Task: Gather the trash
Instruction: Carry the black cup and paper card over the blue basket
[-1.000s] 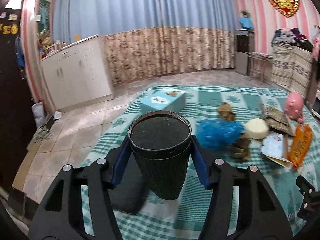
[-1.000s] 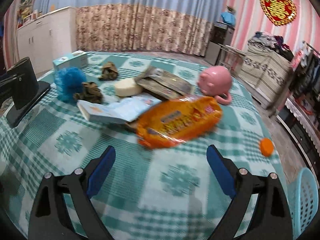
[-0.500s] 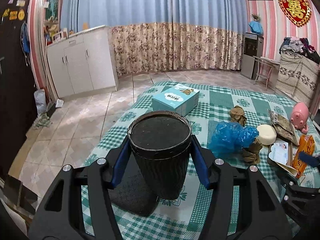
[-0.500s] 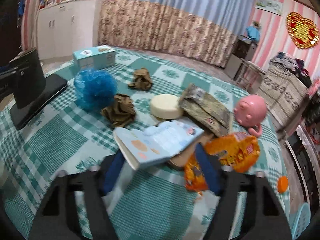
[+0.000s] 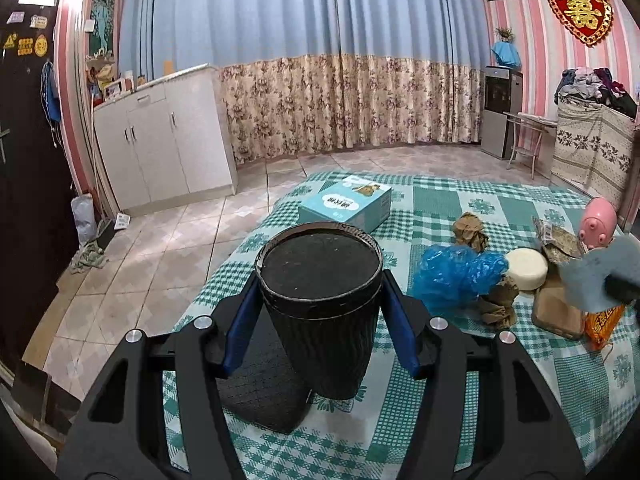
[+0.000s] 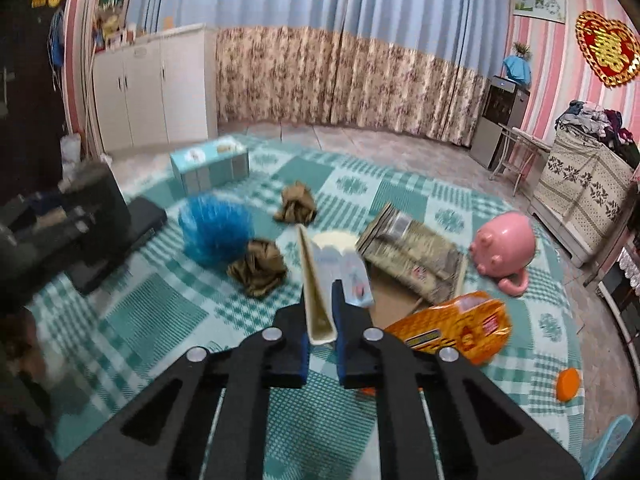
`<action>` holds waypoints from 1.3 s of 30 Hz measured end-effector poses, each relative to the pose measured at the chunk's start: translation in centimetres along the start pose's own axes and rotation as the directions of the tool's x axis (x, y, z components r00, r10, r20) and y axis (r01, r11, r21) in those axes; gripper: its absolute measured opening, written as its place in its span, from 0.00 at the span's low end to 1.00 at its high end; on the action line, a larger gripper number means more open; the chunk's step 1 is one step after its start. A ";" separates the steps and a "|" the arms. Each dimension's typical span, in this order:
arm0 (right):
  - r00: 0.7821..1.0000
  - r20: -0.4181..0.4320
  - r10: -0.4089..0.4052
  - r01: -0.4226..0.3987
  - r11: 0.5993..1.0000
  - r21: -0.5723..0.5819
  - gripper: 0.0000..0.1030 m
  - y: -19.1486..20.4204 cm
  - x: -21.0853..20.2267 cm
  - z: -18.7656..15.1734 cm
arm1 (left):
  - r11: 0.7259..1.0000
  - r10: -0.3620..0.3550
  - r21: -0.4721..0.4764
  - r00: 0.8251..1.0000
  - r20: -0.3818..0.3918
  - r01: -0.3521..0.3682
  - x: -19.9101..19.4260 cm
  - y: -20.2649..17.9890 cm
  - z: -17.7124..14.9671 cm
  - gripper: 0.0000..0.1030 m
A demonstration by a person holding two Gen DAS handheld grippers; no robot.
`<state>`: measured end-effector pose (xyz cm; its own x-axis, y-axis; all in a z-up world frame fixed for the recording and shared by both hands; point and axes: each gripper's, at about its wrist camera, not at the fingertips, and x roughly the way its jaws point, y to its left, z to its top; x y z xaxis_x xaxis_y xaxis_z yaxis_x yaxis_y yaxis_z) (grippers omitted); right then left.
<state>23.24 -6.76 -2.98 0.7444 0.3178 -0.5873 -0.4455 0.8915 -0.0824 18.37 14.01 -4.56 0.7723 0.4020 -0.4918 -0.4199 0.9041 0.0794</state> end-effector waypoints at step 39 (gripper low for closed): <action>0.902 -0.030 -0.430 0.375 0.747 0.549 0.09 -33.4 -25.1 -20.3 | 0.542 -0.760 0.336 0.620 -0.195 0.771 -18.0 -37.8 -2.3 0.55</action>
<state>9.29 -51.03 -1.80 0.8484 -0.1067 -0.5185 0.2188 0.9626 0.1600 19.24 -27.72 -0.65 0.7047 -0.4665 -0.5345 0.5276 0.8483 -0.0448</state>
